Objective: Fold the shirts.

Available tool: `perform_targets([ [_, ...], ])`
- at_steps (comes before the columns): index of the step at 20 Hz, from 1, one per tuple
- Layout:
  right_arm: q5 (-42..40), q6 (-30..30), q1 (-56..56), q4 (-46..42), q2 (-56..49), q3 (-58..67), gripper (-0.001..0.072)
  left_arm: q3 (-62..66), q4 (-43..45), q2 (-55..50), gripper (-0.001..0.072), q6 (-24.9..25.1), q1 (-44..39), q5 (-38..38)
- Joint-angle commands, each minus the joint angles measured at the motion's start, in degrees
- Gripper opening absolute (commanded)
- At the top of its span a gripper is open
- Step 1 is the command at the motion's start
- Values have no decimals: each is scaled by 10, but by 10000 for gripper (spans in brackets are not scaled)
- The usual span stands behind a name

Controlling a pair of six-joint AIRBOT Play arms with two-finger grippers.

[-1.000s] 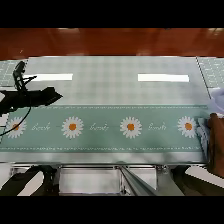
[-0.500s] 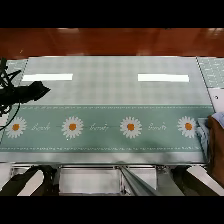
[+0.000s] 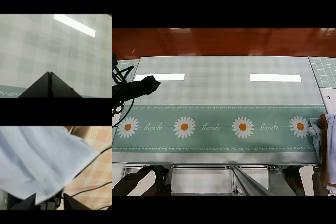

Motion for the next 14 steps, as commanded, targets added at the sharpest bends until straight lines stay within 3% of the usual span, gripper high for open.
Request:
perform_targets([
  [1, -4, 26, -1, -33, 3, -37, 409, 4, 0, -30, 20, 0, -19, 13],
  [4, -26, 39, 0, 37, -28, 20, 405, 54, 0, -54, 20, 6, -18, 4],
  [5, -50, 42, 0, 97, -42, 53, 344, 82, 1, -63, 20, 11, -18, -5],
  [6, -86, 39, 0, 195, -59, 92, 140, 115, 0, -73, 20, 11, -18, -24],
  [7, -135, 13, 1, 330, -75, 129, 29, 154, 0, -84, 20, 11, -18, -49],
  [9, -262, -12, 43, 571, -103, 174, 29, 229, -10, -106, 20, 10, -21, -102],
  [10, -316, -29, 98, 627, -116, 192, 29, 262, -23, -116, 20, 9, -25, -121],
  [12, -384, -71, 270, 634, -153, 225, 29, 324, -29, -137, 20, 9, -44, -155],
  [14, -421, -93, 478, 559, -199, 233, 29, 352, -29, -159, 19, -3, -64, -204],
])
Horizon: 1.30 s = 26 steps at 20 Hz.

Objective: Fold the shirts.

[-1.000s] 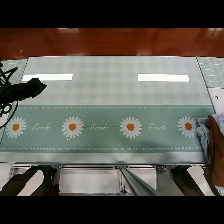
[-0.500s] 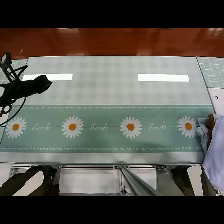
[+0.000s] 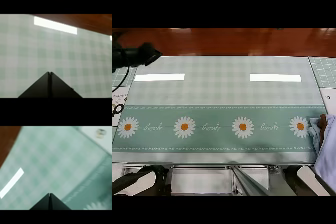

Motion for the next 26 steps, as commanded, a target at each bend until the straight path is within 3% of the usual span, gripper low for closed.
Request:
perform_targets([
  [1, -118, -46, 316, -36, -81, 33, 29, 63, -3, -40, 19, -14, -33, -106],
  [3, -100, -1, 476, -255, -143, 33, 28, 52, 123, -57, 19, -48, -73, -144],
  [5, -41, 72, 555, -435, -205, 33, 27, 5, 323, -53, 20, -189, -100, -137],
  [6, -13, 88, 563, -461, -229, 33, 27, -23, 336, -50, 20, -215, -100, -142],
  [9, 9, 99, 558, -449, -259, 30, 28, -65, 310, -51, 20, -203, -105, -127],
  [15, -115, 105, 554, -437, -258, 11, 28, -87, 310, -54, 20, -180, -113, -47],
  [18, -107, 108, 554, -429, -258, 11, 28, -111, 311, -54, 20, -184, -114, -48],
  [22, -33, 96, 556, -428, -251, -5, 28, -116, 310, -50, 20, -184, -115, -71],
  [26, -92, 115, 557, -429, -207, -97, 28, -154, 308, -24, 20, -184, -125, -53],
])
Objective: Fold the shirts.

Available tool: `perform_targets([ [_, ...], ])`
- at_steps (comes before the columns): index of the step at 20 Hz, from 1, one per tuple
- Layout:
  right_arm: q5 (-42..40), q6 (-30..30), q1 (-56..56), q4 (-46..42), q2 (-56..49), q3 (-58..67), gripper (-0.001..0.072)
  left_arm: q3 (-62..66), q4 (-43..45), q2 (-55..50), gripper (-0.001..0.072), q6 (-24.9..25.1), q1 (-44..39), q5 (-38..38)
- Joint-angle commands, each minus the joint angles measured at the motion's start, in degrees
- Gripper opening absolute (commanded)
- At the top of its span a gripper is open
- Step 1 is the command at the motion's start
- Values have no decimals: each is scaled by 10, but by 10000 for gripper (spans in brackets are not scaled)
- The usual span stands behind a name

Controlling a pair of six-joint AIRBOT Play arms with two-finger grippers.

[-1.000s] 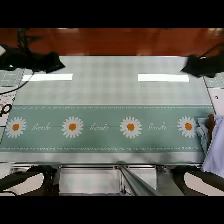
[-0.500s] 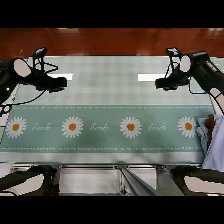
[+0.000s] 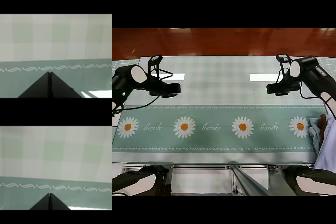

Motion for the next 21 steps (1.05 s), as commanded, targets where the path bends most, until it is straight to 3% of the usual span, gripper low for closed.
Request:
perform_targets([
  [1, -40, 18, 1, 2, 24, -66, 28, -31, -2, 15, 20, -1, -6, 19],
  [6, -94, 23, 1, 2, 22, -86, 29, -32, -1, 11, 20, 0, -6, 18],
  [21, -93, 22, 1, 1, 22, -86, 29, -32, -1, 11, 20, 0, -6, 18],
])
